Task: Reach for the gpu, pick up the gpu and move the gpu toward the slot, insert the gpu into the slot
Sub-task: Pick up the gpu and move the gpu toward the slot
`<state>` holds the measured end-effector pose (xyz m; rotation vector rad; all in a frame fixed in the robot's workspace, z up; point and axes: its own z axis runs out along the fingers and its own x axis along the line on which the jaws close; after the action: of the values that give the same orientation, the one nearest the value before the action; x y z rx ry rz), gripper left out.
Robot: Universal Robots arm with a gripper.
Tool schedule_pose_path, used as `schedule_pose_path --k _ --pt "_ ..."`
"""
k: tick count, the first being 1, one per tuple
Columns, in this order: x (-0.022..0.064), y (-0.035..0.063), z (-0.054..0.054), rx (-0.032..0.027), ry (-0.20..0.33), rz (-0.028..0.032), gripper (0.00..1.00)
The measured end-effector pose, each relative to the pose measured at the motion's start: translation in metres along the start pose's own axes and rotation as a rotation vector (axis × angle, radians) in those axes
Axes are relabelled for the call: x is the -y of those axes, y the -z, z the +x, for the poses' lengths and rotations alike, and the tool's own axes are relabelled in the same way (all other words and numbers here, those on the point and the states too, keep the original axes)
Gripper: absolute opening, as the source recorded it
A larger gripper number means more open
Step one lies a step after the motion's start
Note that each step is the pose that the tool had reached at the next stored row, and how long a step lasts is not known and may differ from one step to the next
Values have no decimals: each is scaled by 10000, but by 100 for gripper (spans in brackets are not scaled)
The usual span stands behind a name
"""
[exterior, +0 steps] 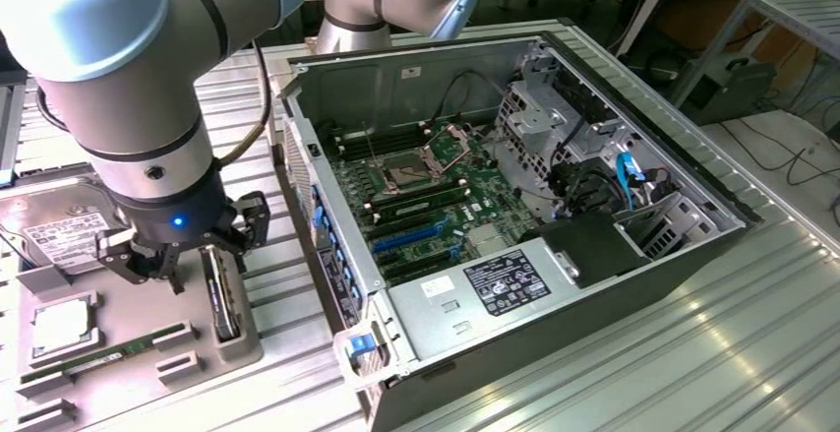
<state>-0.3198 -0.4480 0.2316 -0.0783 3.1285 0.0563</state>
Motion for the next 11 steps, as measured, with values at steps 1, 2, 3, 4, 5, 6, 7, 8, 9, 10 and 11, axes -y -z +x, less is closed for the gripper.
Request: schedule_pose_path --k 1,2,3,4,5,6,7,8,9,10,11 --pt "1 -6 0 -1 -1 2 66" --pt "1 -6 0 -2 0 2 66" --pt "1 -6 0 -1 0 2 66" --pt "1 -7 0 0 0 1 66" --pt "1 -7 0 0 0 0 66" --pt "1 -7 -1 0 1 1 66" --pt "1 -7 -1 0 0 0 66" --pt "1 -7 -1 0 1 1 66" --pt "1 -7 -1 0 1 0 66" --pt "1 -7 -1 0 1 0 65" --pt "1 -7 -1 1 1 0 58"
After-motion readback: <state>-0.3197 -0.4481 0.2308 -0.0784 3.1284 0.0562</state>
